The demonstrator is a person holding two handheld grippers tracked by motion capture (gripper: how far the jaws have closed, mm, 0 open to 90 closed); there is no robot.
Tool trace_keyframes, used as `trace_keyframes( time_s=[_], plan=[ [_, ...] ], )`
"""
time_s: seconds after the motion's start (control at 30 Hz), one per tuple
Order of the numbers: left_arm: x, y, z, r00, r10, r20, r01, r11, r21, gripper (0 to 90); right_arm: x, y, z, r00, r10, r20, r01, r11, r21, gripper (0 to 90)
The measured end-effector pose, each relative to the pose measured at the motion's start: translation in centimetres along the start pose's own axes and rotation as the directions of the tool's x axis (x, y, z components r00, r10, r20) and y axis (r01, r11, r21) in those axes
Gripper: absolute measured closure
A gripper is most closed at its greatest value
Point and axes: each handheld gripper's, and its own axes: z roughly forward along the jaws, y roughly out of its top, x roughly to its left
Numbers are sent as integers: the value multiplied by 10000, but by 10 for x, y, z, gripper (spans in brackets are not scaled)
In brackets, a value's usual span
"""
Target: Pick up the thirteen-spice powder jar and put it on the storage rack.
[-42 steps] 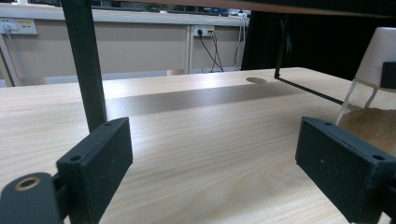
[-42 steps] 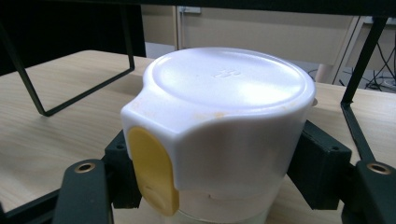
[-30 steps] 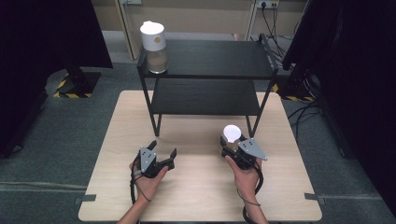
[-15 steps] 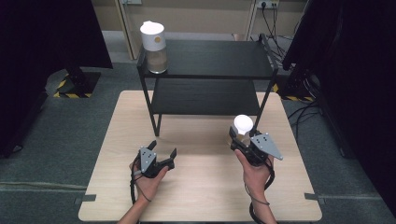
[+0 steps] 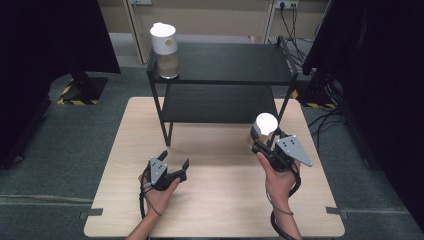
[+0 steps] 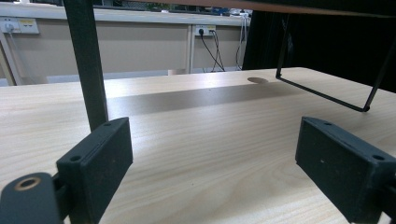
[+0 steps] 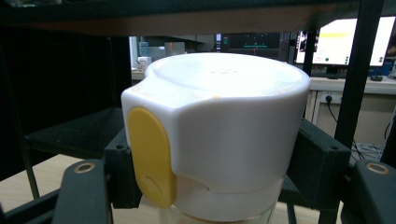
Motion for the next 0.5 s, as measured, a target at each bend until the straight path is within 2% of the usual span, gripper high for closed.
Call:
trace_keyframes(
  time_s=[0.5],
  plan=[
    [-1, 0, 0, 10000, 18, -23, -18, 10000, -12, 109, -2, 22, 3, 10000, -5, 87, 10, 9983, -580, 308]
  ],
)
